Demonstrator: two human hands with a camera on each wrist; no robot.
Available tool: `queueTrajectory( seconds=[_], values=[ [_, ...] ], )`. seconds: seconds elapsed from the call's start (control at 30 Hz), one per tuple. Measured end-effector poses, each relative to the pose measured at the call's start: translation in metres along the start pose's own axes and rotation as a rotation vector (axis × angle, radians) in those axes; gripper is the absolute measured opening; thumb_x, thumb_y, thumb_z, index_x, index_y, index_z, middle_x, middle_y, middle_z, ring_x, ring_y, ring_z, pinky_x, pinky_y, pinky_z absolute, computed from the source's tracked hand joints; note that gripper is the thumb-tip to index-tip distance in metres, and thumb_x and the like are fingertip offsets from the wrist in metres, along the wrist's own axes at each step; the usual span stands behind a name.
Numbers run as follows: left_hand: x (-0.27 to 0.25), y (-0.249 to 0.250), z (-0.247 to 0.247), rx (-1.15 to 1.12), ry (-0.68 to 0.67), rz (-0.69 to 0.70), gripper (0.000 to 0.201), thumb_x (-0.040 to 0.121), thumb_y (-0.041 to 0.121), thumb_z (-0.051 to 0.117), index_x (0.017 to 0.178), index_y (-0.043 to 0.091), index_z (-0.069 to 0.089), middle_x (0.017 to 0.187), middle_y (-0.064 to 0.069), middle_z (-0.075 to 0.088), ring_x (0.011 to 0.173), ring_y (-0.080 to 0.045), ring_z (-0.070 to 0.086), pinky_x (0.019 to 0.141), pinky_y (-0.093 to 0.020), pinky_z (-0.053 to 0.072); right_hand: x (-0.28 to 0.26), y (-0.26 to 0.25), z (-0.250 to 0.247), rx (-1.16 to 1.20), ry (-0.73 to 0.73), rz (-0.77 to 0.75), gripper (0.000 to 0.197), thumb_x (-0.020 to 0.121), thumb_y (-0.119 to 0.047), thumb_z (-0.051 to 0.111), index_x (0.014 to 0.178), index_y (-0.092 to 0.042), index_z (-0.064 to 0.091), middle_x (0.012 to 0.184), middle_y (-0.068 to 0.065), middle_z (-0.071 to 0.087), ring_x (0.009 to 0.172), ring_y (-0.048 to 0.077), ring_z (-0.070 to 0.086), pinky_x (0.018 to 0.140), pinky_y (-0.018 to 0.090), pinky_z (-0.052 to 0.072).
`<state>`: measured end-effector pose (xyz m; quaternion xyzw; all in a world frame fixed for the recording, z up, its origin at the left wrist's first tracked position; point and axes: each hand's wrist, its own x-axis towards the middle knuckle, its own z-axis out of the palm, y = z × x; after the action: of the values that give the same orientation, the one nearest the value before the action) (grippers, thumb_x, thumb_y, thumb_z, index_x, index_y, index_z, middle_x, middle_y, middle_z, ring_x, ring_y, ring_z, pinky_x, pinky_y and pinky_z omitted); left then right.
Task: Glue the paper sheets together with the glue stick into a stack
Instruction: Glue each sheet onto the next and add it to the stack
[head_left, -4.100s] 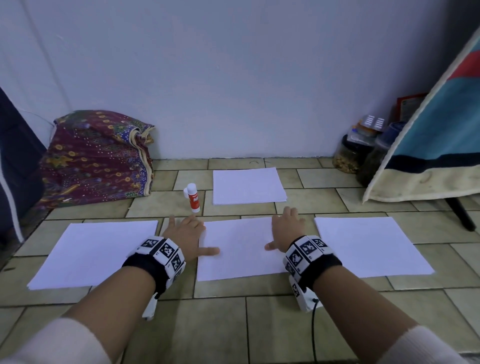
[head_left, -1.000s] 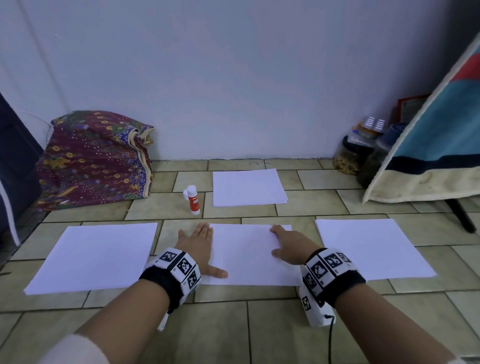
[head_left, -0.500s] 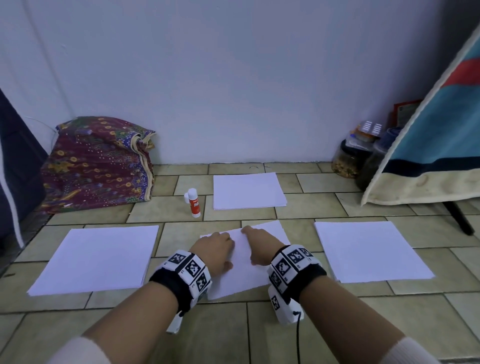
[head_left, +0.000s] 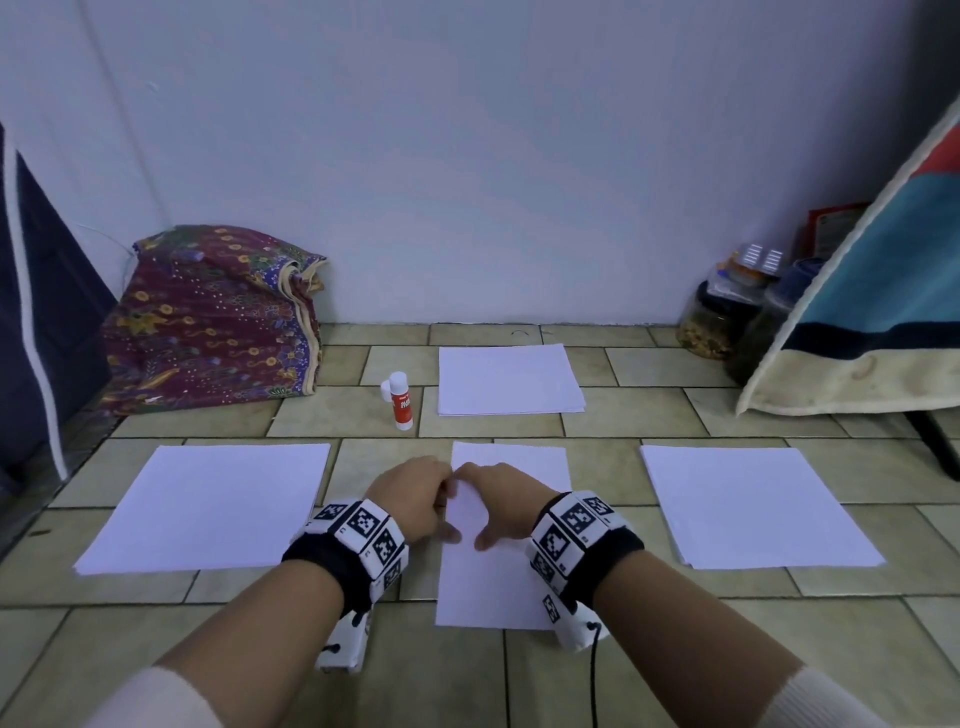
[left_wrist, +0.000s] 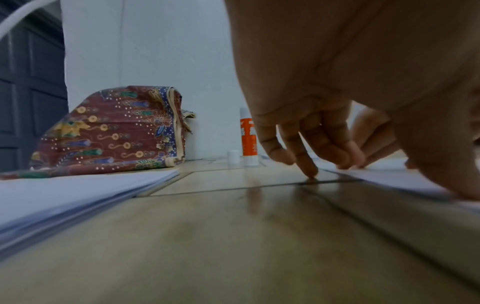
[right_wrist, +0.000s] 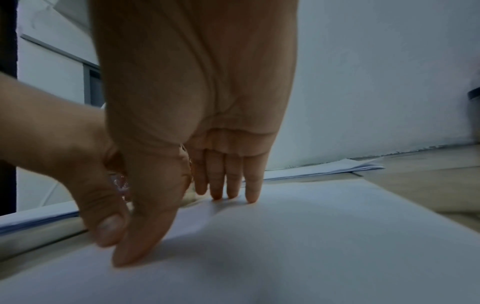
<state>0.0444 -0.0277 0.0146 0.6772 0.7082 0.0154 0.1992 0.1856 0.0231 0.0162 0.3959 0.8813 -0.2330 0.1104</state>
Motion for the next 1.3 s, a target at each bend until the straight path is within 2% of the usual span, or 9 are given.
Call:
queueTrajectory(
  seconds=[0.1, 0.17, 0.33, 0.43, 0.67, 0.97, 1.1, 1.23, 1.3],
  values=[
    [0.007, -0.007, 0.008, 0.083, -0.021, -0.001, 0.095, 0.068, 0.053, 0.079, 0.142, 0.017, 0.032, 0.142, 0.001, 0.036, 0.131, -0.017, 0.034, 0.105, -0.035, 0.037, -0.005, 0.002, -0.003, -0.019, -0.044, -0.024, 0.09, 0.075, -0.017, 0.08, 0.148, -0.014, 0.026, 0.143, 0.01, 0.044, 0.131, 0.027, 0.041, 0.105, 0.036, 0.036],
    [0.012, -0.007, 0.01, 0.137, -0.093, -0.013, 0.115, 0.071, 0.056, 0.075, 0.153, 0.012, 0.007, 0.161, 0.0, 0.007, 0.147, -0.019, 0.007, 0.115, -0.045, 0.025, -0.005, 0.001, -0.005, -0.036, -0.045, -0.018, 0.094, 0.074, -0.016, 0.081, 0.149, -0.013, 0.023, 0.144, 0.011, 0.043, 0.132, 0.028, 0.04, 0.106, 0.036, 0.036],
    [0.021, -0.009, 0.01, 0.283, -0.239, -0.026, 0.119, 0.076, 0.063, 0.066, 0.153, 0.015, -0.01, 0.161, 0.001, -0.012, 0.147, -0.023, -0.017, 0.115, -0.059, 0.012, 0.004, -0.004, -0.009, -0.023, -0.06, -0.016, 0.116, 0.065, -0.012, 0.086, 0.152, -0.01, 0.01, 0.151, 0.009, 0.033, 0.132, 0.029, 0.041, 0.106, 0.038, 0.039],
    [0.023, -0.01, 0.01, 0.376, -0.222, -0.03, 0.118, 0.075, 0.069, 0.063, 0.154, 0.016, -0.007, 0.162, 0.002, -0.008, 0.148, -0.023, -0.014, 0.114, -0.059, 0.016, 0.006, 0.002, -0.012, -0.029, -0.092, -0.014, 0.121, 0.066, -0.019, 0.087, 0.153, -0.016, 0.003, 0.154, 0.005, 0.027, 0.137, 0.03, 0.033, 0.11, 0.041, 0.034],
    [0.023, -0.002, 0.002, 0.451, -0.252, -0.06, 0.119, 0.074, 0.072, 0.06, 0.154, 0.012, -0.005, 0.162, 0.0, -0.005, 0.149, -0.021, -0.009, 0.114, -0.062, 0.012, -0.003, 0.044, -0.014, 0.097, -0.008, 0.139, 0.107, 0.063, -0.042, 0.086, 0.146, -0.029, 0.021, 0.138, 0.004, 0.048, 0.129, 0.026, 0.041, 0.104, 0.038, 0.038],
    [0.023, 0.007, -0.007, 0.511, -0.244, -0.05, 0.113, 0.074, 0.074, 0.058, 0.153, 0.009, 0.01, 0.161, -0.004, 0.009, 0.149, -0.023, -0.002, 0.115, -0.058, 0.015, -0.013, 0.07, -0.023, -0.01, 0.014, 0.233, 0.103, 0.06, -0.041, 0.088, 0.142, -0.02, 0.029, 0.13, 0.004, 0.053, 0.123, 0.026, 0.046, 0.102, 0.036, 0.04],
    [0.024, 0.011, -0.016, 0.494, -0.094, -0.059, 0.078, 0.078, 0.076, 0.05, 0.12, 0.011, 0.056, 0.128, -0.006, 0.054, 0.123, -0.021, 0.046, 0.097, -0.037, 0.041, -0.01, 0.052, -0.026, -0.312, 0.088, 0.219, 0.073, 0.071, -0.034, 0.083, 0.128, -0.007, 0.044, 0.127, 0.007, 0.049, 0.121, 0.025, 0.044, 0.101, 0.035, 0.037],
    [0.017, 0.014, -0.021, 0.417, -0.007, -0.058, 0.048, 0.088, 0.049, 0.061, 0.116, 0.01, 0.056, 0.12, -0.005, 0.053, 0.11, -0.022, 0.054, 0.087, -0.031, 0.044, -0.001, 0.038, -0.014, -0.31, 0.136, 0.161, 0.033, 0.089, -0.009, 0.054, 0.122, -0.005, 0.052, 0.127, 0.012, 0.045, 0.121, 0.028, 0.043, 0.093, 0.035, 0.042],
    [0.018, 0.009, -0.015, 0.368, -0.005, -0.03, 0.052, 0.084, 0.043, 0.069, 0.122, 0.012, 0.051, 0.126, -0.004, 0.048, 0.115, -0.021, 0.05, 0.092, -0.032, 0.045, 0.003, 0.03, -0.007, -0.212, 0.106, 0.126, 0.033, 0.091, -0.017, 0.056, 0.12, -0.002, 0.05, 0.127, 0.014, 0.043, 0.122, 0.03, 0.04, 0.094, 0.037, 0.041]
  ],
)
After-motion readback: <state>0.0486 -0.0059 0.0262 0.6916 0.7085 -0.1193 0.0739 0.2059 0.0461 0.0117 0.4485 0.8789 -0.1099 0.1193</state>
